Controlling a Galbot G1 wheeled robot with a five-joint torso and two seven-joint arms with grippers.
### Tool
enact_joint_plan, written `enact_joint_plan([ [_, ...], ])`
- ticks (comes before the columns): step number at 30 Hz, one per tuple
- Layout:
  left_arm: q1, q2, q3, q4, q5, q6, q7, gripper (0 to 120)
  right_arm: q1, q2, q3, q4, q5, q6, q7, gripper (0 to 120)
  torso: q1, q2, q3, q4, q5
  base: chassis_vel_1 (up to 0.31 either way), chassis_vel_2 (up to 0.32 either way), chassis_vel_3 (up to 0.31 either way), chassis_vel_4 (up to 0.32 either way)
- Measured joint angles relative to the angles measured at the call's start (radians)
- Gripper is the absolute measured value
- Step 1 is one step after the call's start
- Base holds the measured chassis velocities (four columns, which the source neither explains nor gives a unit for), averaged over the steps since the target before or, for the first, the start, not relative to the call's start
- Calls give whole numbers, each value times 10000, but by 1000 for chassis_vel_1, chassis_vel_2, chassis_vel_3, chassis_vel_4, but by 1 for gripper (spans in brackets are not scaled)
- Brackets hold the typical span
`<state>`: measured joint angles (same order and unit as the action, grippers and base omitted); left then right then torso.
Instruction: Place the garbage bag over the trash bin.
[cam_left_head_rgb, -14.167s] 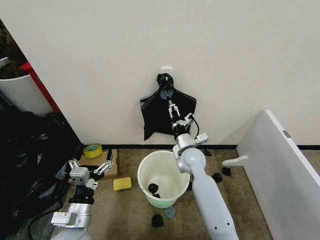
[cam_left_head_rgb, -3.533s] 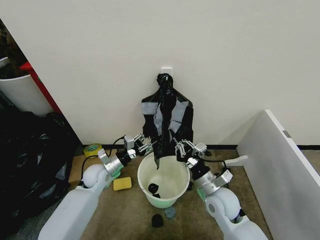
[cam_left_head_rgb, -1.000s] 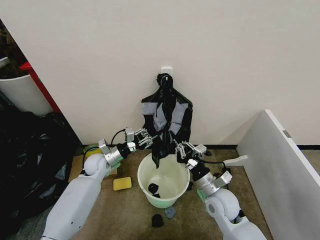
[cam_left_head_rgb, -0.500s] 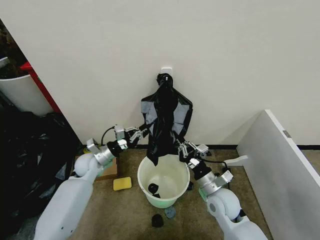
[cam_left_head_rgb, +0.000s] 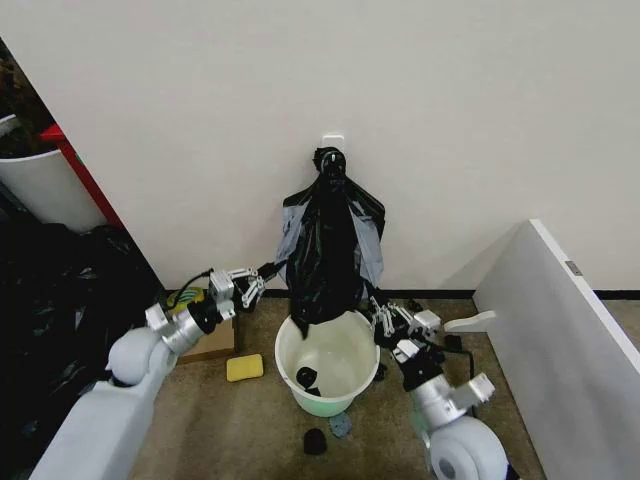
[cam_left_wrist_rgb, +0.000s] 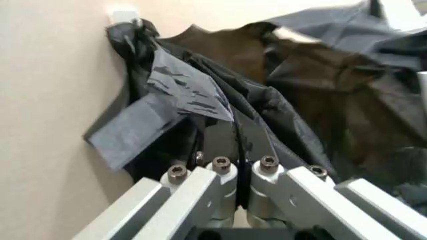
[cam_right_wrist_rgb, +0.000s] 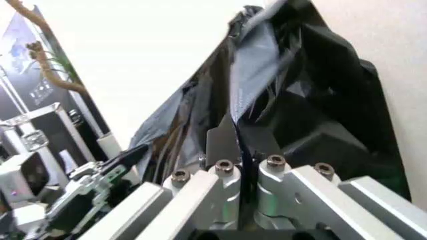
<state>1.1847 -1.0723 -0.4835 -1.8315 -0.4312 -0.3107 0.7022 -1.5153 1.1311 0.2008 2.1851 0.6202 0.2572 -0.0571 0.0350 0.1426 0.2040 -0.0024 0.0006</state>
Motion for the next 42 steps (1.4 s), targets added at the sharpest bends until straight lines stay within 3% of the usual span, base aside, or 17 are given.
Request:
enact_joint_plan([
  [7,912,-88,-540,-850,461,-365,-899,0,-1345,-572,164,612,-899,471,-110,0,0,1,1,-2,1,0,0,0,0],
  [11,1221,-58,-626,-1030,161,-555,-1068,0,-1953,-754,307,901,-1301,660,-58,0,0,1,0,-2,0,0,0,0,0],
  [19,1377,-66,-522,-992,-609,-981,-335,0,-2480,-995,739,1853,-1436,596,487,0,1,1,0,-2,-1,0,0,0,0],
  [32,1101,-208,-185,-655,-354,-1179,5,0,-1435,-336,554,185,-1196,709,82,0,2,1,2,-3,1,0,0,0,0],
  [37,1068,-437,-37,238,122,-1645,-67,0,-840,-61,677,-661,-1150,848,-145,0,2,0,2,-1,-3,0,0,0,0],
  [42,1165,-517,26,583,239,-1793,-206,0,-936,4,453,-820,-1147,828,-135,0,2,1,2,-2,-1,0,0,0,0],
])
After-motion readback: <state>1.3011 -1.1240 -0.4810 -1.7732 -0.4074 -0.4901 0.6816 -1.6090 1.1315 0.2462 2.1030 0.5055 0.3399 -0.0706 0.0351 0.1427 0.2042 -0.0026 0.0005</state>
